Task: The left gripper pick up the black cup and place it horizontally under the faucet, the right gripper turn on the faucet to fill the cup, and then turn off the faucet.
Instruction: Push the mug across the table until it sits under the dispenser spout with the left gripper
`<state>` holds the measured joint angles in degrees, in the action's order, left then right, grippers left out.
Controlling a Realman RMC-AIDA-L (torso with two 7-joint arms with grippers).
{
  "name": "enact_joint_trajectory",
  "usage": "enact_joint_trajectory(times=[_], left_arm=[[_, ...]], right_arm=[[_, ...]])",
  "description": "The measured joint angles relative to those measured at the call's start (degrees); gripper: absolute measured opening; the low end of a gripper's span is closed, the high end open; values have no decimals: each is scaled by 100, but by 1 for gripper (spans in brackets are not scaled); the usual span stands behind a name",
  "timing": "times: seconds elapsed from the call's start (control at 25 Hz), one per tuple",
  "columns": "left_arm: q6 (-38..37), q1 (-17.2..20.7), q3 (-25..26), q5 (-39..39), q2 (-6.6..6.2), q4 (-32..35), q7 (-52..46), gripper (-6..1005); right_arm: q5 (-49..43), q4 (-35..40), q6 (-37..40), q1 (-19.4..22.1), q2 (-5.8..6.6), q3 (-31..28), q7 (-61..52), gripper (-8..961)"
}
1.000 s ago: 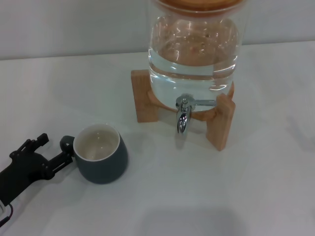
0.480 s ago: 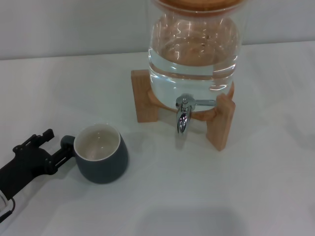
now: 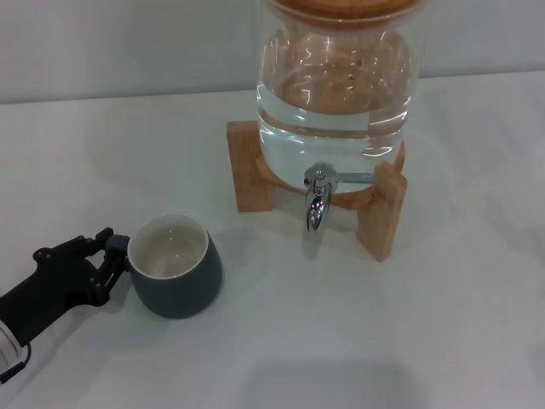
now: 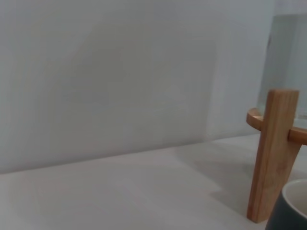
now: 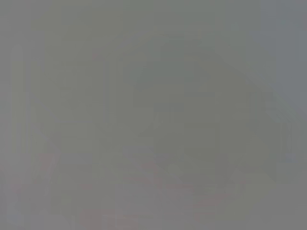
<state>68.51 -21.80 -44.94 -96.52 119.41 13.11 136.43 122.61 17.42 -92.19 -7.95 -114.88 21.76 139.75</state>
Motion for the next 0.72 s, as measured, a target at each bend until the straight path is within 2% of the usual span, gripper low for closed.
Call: enact_joint_trajectory(times=[0.36,0.72], left_arm=[[55,-77,3,-6,3,-3,15,185],[107,-451,-99,10,14,-79,13,144]], right_arm=[[9,-40,27,-53,-5,17,0,859],[-3,-104,9,-148,-8,28,0,859]])
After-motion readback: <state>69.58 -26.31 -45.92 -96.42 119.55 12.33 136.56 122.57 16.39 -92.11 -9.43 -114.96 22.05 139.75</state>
